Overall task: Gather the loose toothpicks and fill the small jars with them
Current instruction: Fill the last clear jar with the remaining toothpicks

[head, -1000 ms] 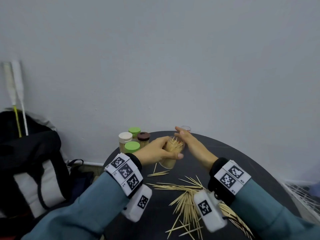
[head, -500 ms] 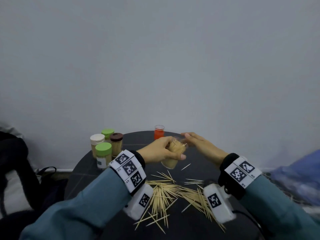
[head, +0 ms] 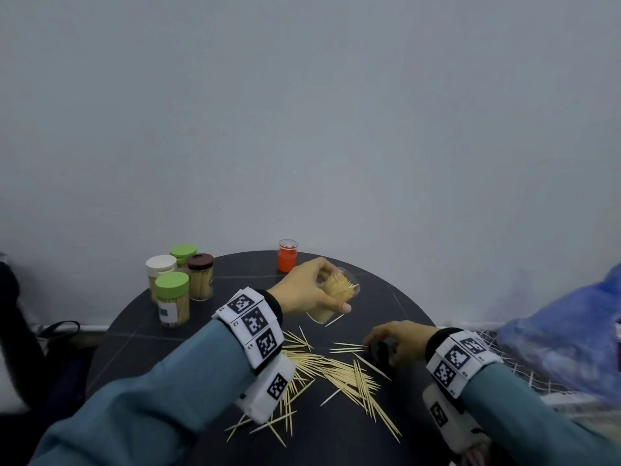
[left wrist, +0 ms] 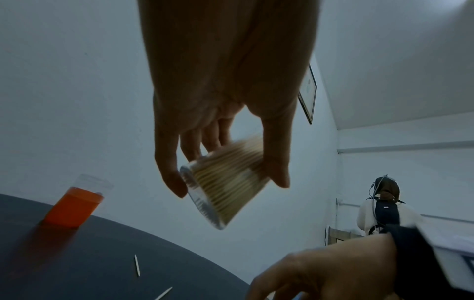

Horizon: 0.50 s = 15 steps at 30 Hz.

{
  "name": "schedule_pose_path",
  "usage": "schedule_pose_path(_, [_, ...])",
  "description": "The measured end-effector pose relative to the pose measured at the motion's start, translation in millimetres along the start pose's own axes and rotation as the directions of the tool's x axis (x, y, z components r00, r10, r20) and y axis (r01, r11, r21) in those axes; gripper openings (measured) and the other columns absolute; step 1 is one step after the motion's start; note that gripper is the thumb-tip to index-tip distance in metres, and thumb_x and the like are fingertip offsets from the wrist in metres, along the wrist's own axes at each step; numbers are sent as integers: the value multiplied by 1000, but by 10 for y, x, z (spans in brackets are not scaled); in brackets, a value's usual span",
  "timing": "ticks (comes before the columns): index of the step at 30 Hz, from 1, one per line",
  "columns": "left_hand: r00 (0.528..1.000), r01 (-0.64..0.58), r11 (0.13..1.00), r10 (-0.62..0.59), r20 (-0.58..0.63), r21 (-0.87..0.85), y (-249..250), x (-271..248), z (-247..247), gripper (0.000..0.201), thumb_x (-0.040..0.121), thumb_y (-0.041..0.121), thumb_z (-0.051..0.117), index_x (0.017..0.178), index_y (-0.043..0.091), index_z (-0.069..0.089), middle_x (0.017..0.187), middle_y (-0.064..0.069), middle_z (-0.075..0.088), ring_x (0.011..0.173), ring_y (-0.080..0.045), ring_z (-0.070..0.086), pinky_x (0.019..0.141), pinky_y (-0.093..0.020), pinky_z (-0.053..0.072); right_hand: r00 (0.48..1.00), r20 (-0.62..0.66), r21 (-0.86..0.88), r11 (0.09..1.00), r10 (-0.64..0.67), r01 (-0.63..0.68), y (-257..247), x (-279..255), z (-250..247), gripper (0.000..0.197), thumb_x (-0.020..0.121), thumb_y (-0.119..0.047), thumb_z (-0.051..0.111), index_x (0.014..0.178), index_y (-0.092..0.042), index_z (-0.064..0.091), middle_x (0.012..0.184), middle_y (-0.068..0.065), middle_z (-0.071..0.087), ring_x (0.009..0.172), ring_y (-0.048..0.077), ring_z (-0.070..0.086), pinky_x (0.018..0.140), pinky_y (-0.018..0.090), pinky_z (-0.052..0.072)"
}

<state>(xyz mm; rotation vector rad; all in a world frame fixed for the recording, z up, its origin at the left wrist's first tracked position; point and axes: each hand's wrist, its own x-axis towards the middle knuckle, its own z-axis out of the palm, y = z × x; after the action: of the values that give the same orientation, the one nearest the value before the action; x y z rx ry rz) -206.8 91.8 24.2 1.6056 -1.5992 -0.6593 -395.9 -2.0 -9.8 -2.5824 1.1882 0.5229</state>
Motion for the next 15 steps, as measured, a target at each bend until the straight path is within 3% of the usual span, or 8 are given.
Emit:
schedule_pose_path(5, [1000, 13, 1000, -13, 2, -22, -52, -64, -27, 59, 72, 23, 80, 121, 13, 49, 113, 3, 53, 108, -13, 50, 82, -21, 38, 999, 39, -52, 998, -25, 27, -29, 49, 10, 63, 78, -9, 71, 134, -22, 45, 135, 3, 49, 122, 21, 48, 97, 29, 43])
schedule_pose_path(10, [1000, 7, 998, -6, 12, -61, -80, -136, -102, 52, 75, 24, 77, 118, 13, 51, 112, 1, 57, 103, -12, 53, 76, -17, 41, 984, -163, -11, 997, -74, 73, -42, 83, 20, 53, 77, -6, 70, 125, -22, 53, 129, 4, 54, 116, 20, 53, 94, 28, 47])
schedule_pose_path(13, [1000, 6, 999, -6, 12, -43, -114, -172, -182, 46, 77, 26, 76, 115, 14, 54, 106, 0, 60, 97, -13, 55, 78, -21, 44, 912, -402, 266, 943, -80, 200, -102, 8, -132, 46, 81, -17, 71, 123, -22, 52, 120, 3, 58, 103, 15, 55, 84, 22, 44])
schedule_pose_path(15, [1000, 16, 999, -16, 5, -39, -150, -193, -235, 46, 77, 26, 75, 117, 12, 57, 107, -2, 62, 100, -15, 57, 84, -26, 46, 862, -499, 512, 772, -90, 377, -242, -95, -297, 36, 85, -19, 66, 119, -22, 53, 112, 5, 60, 98, 15, 56, 75, 19, 46])
